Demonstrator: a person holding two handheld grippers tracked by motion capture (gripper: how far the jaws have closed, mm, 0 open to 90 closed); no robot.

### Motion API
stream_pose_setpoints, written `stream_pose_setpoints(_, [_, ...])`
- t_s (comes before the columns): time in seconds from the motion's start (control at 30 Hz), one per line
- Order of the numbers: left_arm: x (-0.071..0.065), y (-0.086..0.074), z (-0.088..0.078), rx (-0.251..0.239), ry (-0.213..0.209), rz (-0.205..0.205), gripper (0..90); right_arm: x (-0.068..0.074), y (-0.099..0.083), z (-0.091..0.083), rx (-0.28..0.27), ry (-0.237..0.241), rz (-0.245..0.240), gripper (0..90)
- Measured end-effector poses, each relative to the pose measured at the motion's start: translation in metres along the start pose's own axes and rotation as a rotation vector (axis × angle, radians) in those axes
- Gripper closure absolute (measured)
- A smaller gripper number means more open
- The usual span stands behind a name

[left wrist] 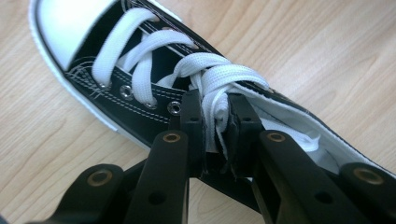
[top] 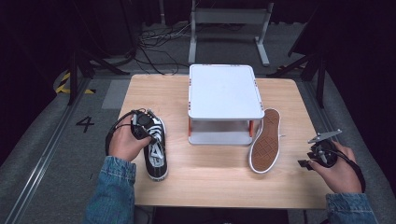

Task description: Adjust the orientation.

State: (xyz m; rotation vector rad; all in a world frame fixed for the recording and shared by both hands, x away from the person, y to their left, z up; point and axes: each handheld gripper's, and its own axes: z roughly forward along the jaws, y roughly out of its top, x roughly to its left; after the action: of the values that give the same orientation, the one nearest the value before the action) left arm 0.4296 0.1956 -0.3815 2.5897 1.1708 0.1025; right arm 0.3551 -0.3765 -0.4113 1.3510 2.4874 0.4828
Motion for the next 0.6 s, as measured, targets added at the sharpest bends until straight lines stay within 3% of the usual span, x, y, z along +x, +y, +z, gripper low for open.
stream_pose_setpoints(0.37, [-0.006, 0.011, -0.025, -0.006, -0.003, -0.001, 80.9, -0.002, 0.002, -0.002, -0.009, -0.004, 0.001, 47.1])
stream_pose_setpoints(0.6, [-0.012, 0.028, -0.049, -0.019, 0.03, -0.001, 80.9, -0.002, 0.001, -0.003, -0.013, -0.002, 0.001, 47.0])
